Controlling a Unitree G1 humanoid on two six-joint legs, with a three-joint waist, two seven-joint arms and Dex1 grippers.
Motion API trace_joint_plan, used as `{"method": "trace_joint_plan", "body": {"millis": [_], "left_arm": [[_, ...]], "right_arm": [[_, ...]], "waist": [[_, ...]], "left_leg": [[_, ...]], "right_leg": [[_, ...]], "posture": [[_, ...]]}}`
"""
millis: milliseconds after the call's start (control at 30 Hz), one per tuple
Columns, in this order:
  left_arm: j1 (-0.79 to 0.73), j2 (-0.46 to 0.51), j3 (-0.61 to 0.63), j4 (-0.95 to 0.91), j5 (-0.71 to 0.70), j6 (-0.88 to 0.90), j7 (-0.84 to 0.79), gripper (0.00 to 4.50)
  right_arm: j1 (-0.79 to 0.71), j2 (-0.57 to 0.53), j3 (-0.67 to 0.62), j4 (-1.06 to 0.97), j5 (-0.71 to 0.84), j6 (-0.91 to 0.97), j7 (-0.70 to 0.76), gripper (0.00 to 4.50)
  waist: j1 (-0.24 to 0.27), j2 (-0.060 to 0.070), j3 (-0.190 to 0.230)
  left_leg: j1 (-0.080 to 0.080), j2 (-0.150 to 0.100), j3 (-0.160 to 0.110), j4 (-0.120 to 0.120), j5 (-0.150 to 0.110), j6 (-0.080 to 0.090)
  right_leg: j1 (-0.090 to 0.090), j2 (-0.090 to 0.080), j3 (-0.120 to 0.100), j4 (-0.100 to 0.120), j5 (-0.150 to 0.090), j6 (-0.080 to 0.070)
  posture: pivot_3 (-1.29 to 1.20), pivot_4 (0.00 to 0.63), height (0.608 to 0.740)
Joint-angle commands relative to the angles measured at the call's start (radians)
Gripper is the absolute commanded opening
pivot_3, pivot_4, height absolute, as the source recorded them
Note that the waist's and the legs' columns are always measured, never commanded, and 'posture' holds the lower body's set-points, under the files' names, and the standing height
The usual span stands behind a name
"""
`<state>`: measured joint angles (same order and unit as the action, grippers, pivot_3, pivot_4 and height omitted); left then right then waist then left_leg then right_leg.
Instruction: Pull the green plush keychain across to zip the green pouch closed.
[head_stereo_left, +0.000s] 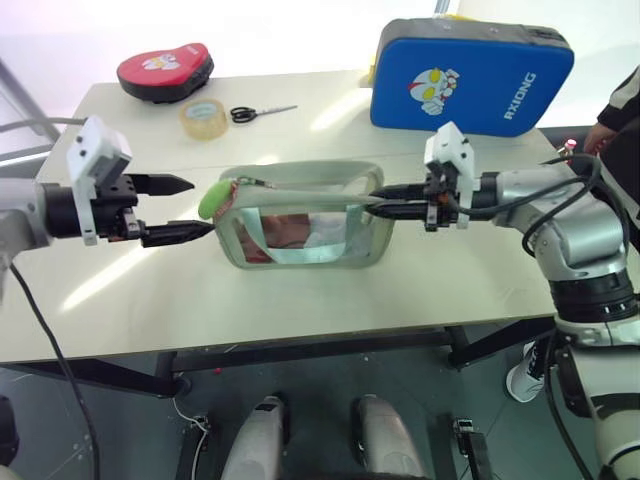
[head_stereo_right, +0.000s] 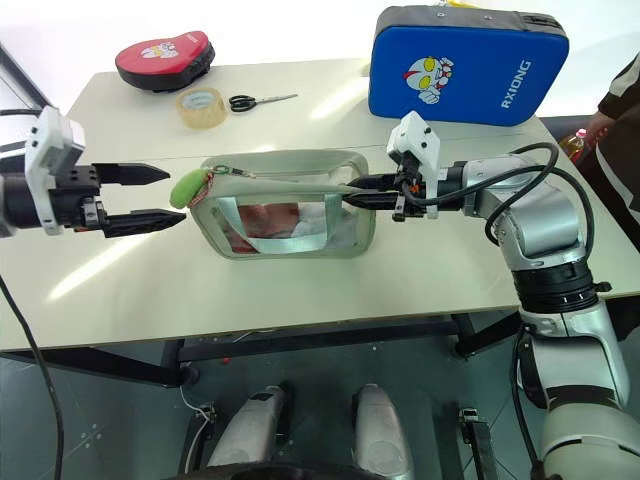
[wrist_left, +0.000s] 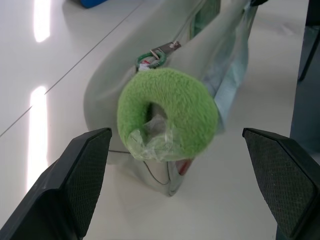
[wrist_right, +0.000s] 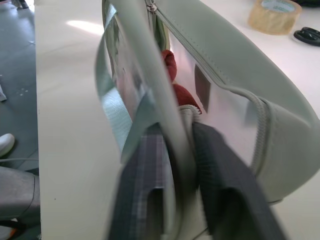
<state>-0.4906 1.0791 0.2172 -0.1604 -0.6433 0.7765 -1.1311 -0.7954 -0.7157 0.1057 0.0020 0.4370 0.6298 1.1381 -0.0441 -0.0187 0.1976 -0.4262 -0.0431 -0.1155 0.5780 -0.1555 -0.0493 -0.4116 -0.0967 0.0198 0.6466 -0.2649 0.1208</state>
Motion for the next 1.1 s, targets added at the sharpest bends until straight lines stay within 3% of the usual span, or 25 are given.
{"method": "trace_joint_plan", "body": {"millis": [33,200,467,567,800,1100], "left_arm": [[0.007,0.008,0.037,-0.026,-0.001,-0.013,0.015,4.5],[0.017,-0.011,0.004,-0.014,0.05,-0.063,0.055,4.5],[-0.108,-0.17,-0.109,0.065,0.133,-0.125,0.148,4.5],[-0.125,-0.196,-0.112,0.074,0.137,-0.153,0.139,3.59],[-0.189,-0.151,-0.121,0.135,0.195,-0.212,0.086,0.16],[-0.378,-0.243,-0.263,0.191,0.369,-0.448,0.085,0.04]], "right_arm": [[-0.024,-0.001,-0.012,-0.015,0.0,-0.022,0.016,0.01],[-0.045,0.005,-0.011,0.033,-0.03,-0.055,0.017,0.01],[-0.082,0.013,-0.007,0.067,-0.048,-0.081,0.047,0.01],[-0.072,0.016,-0.008,0.059,-0.049,-0.079,0.049,0.0],[-0.062,0.012,-0.013,0.058,-0.056,-0.082,0.053,0.0],[-0.072,0.022,-0.01,0.071,-0.065,-0.095,0.049,0.0]], "waist": [[0.0,0.0,0.0],[0.001,0.0,0.0],[0.005,-0.001,0.0],[0.0,0.0,0.0],[0.0,0.0,0.0],[0.005,-0.001,0.0]], "left_leg": [[0.0,0.0,0.0,0.0,0.0,0.0],[0.0,0.0,0.0,0.0,0.0,0.0],[0.0,-0.002,0.0,0.001,0.0,0.0],[0.0,-0.002,0.0,0.001,0.0,0.0],[0.0,-0.002,0.0,0.001,0.0,0.0],[0.0,-0.003,0.0,0.002,0.0,0.0]], "right_leg": [[0.0,0.0,0.0,0.0,0.0,0.0],[0.0,0.0,0.0,0.0,0.0,0.0],[0.001,0.0,0.0,0.0,0.0,0.0],[0.001,0.0,0.0,0.0,0.0,0.0],[0.0,0.001,0.0,0.001,0.0,0.0],[0.001,0.0,0.0,0.0,0.0,0.0]], "posture": [[0.0,0.15,0.74],[0.0,0.15,0.74],[0.0,0.15,0.74],[0.0,0.15,0.74],[0.0,0.15,0.74],[0.0,0.15,0.74]]}}
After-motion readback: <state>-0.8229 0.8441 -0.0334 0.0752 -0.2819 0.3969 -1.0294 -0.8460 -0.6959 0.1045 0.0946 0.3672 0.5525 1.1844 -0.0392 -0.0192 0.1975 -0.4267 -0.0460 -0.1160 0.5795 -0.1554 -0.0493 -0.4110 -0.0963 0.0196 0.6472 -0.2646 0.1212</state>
